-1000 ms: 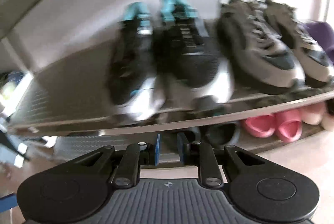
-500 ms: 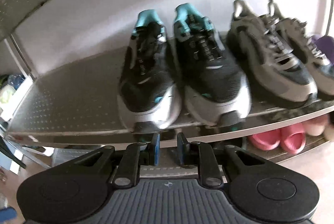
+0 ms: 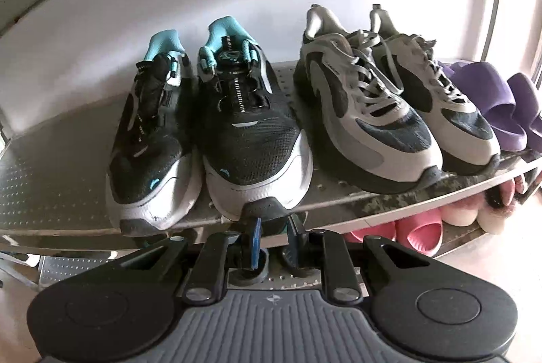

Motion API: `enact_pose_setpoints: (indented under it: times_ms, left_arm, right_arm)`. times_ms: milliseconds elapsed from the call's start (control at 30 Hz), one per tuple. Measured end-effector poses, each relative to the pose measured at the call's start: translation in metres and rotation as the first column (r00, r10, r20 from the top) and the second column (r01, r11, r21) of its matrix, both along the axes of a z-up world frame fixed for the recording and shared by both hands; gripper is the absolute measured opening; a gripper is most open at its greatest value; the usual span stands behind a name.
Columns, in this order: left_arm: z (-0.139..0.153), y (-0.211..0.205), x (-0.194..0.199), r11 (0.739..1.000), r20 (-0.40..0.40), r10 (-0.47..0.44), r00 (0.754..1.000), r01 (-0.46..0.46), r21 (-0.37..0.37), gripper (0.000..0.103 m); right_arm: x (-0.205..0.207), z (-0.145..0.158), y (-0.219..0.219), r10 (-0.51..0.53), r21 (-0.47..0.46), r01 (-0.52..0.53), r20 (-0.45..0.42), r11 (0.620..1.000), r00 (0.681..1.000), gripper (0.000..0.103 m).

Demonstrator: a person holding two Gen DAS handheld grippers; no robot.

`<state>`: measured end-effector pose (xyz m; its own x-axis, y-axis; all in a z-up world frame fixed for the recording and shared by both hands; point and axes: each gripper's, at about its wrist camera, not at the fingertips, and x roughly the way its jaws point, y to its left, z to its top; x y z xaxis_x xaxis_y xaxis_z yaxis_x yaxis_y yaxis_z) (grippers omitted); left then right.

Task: Organize scattered shoes
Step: 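Open the right tool, release the sneakers and withdraw, then reach the right tool to the white sneaker pair and grasp both heels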

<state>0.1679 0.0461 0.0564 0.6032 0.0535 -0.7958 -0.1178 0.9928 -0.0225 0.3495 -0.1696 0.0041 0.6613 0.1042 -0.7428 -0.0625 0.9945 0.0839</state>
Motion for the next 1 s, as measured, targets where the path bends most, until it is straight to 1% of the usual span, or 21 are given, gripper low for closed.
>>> enact_pose_setpoints:
  times_ms: [100, 167, 200, 267, 300, 333, 367, 400, 433, 467, 500, 533, 633, 700, 767, 833, 867, 900, 967, 1000]
  left_arm:
    - [0.0, 0.004, -0.001, 1.0, -0.001, 0.004, 1.0, -0.004, 0.003, 0.096]
    - [0.001, 0.008, -0.003, 1.0, -0.013, 0.012, 1.0, -0.012, 0.013, 0.097]
    - [0.001, 0.01, -0.004, 1.0, -0.022, 0.016, 1.0, -0.016, 0.019, 0.097]
    - [-0.002, 0.015, -0.005, 0.999, -0.058, 0.019, 0.998, -0.018, 0.027, 0.097]
    - [-0.004, 0.017, -0.006, 1.0, -0.083, 0.017, 0.996, -0.015, 0.026, 0.097]
    - [-0.006, 0.019, -0.007, 1.0, -0.1, 0.013, 0.995, -0.011, 0.023, 0.097]
    - [-0.008, 0.022, -0.009, 1.0, -0.126, -0.001, 0.992, 0.002, 0.002, 0.097]
    - [-0.009, 0.028, -0.012, 0.999, -0.154, -0.026, 0.988, 0.022, -0.033, 0.097]
    - [-0.008, 0.034, -0.015, 0.997, -0.166, -0.048, 0.985, 0.038, -0.063, 0.096]
    - [-0.006, 0.041, -0.02, 0.995, -0.17, -0.068, 0.983, 0.053, -0.089, 0.096]
    - [-0.003, 0.049, -0.025, 0.992, -0.168, -0.085, 0.982, 0.068, -0.106, 0.096]
    - [0.0, 0.057, -0.029, 0.991, -0.162, -0.097, 0.982, 0.08, -0.108, 0.096]
    - [0.009, 0.094, -0.048, 0.996, -0.148, -0.088, 0.985, 0.083, -0.042, 0.097]
    - [0.01, 0.123, -0.062, 0.998, -0.161, -0.048, 0.986, 0.052, 0.022, 0.097]
    - [0.009, 0.145, -0.073, 0.998, -0.169, 0.006, 0.986, 0.005, 0.065, 0.097]
    - [0.006, 0.169, -0.086, 0.994, -0.169, 0.068, 0.983, -0.053, 0.093, 0.097]
    - [0.004, 0.176, -0.093, 0.993, -0.171, 0.086, 0.982, -0.072, 0.088, 0.097]
    - [0.002, 0.184, -0.098, 0.993, -0.173, 0.104, 0.979, -0.091, 0.079, 0.097]
    - [-0.002, 0.196, -0.103, 0.991, -0.177, 0.126, 0.976, -0.116, 0.062, 0.097]
    - [-0.002, 0.2, -0.104, 0.99, -0.176, 0.135, 0.975, -0.127, 0.057, 0.097]
  right_arm:
    - [-0.002, 0.004, 0.005, 0.013, -0.001, -0.013, -0.019, 1.0, 1.0, 0.02]
    - [-0.007, 0.007, 0.008, 0.028, 0.007, -0.028, -0.041, 1.0, 0.999, 0.023]
    - [-0.012, 0.007, 0.012, 0.051, 0.023, -0.049, -0.07, 0.999, 0.996, 0.025]
    - [-0.021, 0.008, 0.018, 0.085, 0.044, -0.081, -0.11, 0.996, 0.99, 0.026]
    - [-0.03, 0.006, 0.026, 0.12, 0.058, -0.113, -0.144, 0.992, 0.982, 0.031]
    - [-0.038, 0.005, 0.033, 0.15, 0.069, -0.14, -0.172, 0.988, 0.974, 0.043]
    - [-0.045, 0.004, 0.04, 0.174, 0.073, -0.162, -0.198, 0.984, 0.965, 0.051]
    - [-0.055, 0.001, 0.05, 0.208, 0.078, -0.195, -0.233, 0.978, 0.95, 0.063]
    - [-0.065, -0.002, 0.059, 0.236, 0.08, -0.222, -0.259, 0.972, 0.937, 0.069]
    - [-0.075, -0.006, 0.069, 0.263, 0.084, -0.249, -0.284, 0.965, 0.922, 0.072]
    - [-0.087, -0.011, 0.081, 0.288, 0.09, -0.273, -0.308, 0.958, 0.907, 0.078]
    - [-0.1, -0.019, 0.094, 0.309, 0.101, -0.292, -0.337, 0.951, 0.889, 0.082]
    - [-0.137, -0.053, 0.129, 0.344, 0.14, -0.316, -0.447, 0.939, 0.826, 0.083]
    - [-0.163, -0.084, 0.155, 0.358, 0.178, -0.312, -0.527, 0.933, 0.771, 0.084]
    - [-0.187, -0.107, 0.179, 0.377, 0.211, -0.314, -0.582, 0.926, 0.72, 0.085]
    - [-0.225, -0.138, 0.217, 0.42, 0.262, -0.331, -0.642, 0.907, 0.642, 0.085]
    - [-0.239, -0.146, 0.231, 0.435, 0.279, -0.336, -0.649, 0.899, 0.624, 0.085]
    - [-0.251, -0.152, 0.245, 0.453, 0.297, -0.344, -0.647, 0.891, 0.613, 0.084]
    - [-0.272, -0.164, 0.274, 0.491, 0.334, -0.36, -0.637, 0.871, 0.594, 0.077]
    - [-0.282, -0.17, 0.29, 0.515, 0.356, -0.372, -0.616, 0.857, 0.596, 0.07]
